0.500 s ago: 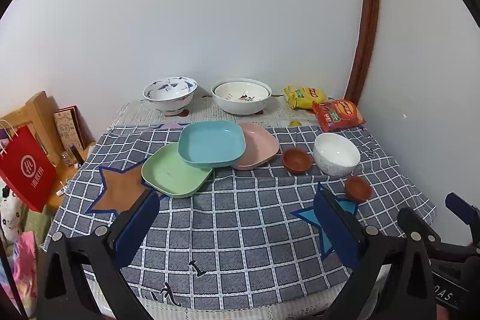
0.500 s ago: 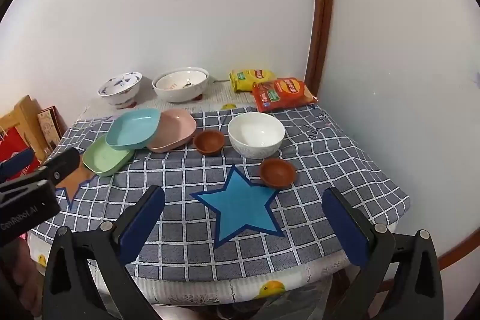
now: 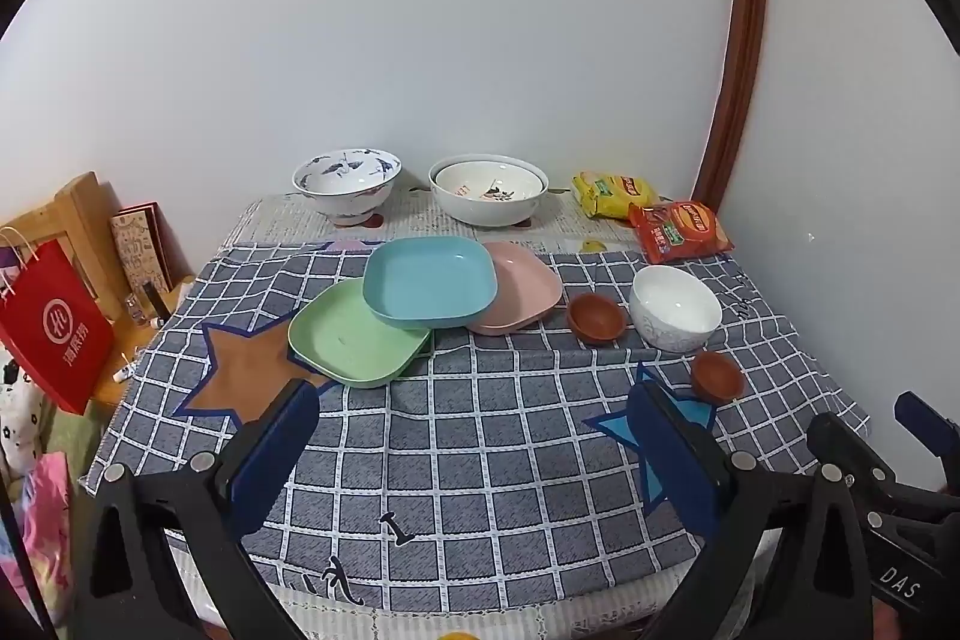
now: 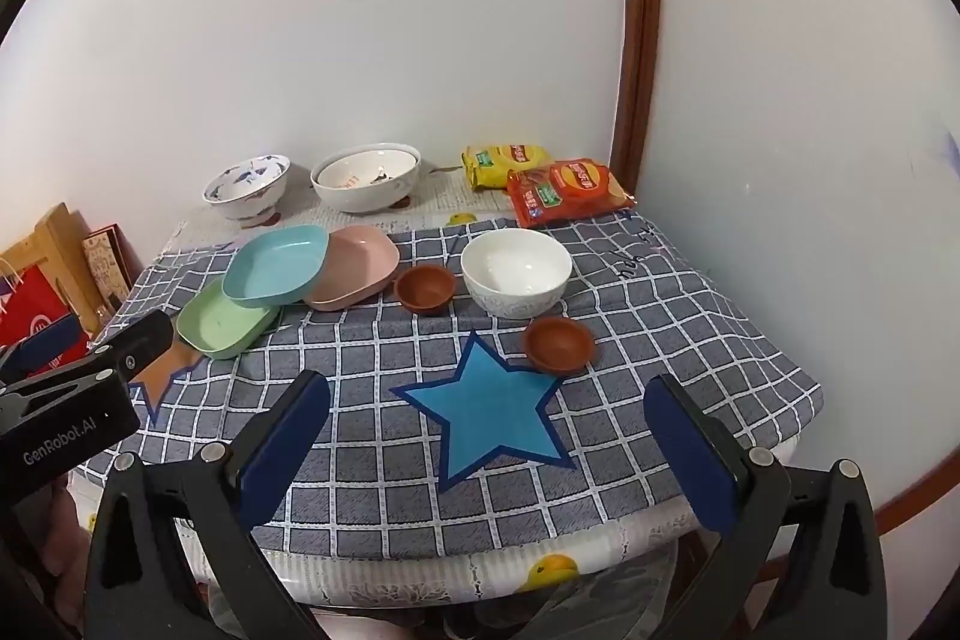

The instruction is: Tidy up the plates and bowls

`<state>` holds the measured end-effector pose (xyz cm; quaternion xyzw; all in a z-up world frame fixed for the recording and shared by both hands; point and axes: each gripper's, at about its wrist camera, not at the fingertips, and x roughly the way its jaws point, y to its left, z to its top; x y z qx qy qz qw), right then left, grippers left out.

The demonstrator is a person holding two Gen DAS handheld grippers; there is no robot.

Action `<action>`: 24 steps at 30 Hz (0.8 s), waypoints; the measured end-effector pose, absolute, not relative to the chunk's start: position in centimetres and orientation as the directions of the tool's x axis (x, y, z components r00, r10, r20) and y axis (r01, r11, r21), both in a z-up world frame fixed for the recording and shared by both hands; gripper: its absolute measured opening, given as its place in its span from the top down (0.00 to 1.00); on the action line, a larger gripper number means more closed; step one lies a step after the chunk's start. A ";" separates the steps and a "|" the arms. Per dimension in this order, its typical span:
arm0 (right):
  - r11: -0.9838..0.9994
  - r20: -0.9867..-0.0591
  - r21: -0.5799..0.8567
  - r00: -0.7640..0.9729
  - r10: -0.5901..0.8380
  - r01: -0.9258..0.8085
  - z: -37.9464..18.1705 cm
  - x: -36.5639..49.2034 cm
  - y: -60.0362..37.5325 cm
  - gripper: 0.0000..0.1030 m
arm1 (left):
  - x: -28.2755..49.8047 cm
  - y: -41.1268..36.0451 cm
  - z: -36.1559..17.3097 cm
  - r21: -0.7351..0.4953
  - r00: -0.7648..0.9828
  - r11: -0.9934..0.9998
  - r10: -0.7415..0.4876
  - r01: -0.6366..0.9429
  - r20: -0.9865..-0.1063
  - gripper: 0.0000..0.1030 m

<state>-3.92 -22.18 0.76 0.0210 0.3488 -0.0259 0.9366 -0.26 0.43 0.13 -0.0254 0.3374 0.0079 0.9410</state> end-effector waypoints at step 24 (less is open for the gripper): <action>0.998 -0.653 0.025 0.757 -0.023 0.052 0.0 -3.6 -21.6 0.00 | -0.7 0.2 -0.2 -0.015 0.778 0.999 0.020 -0.037 -0.628 0.00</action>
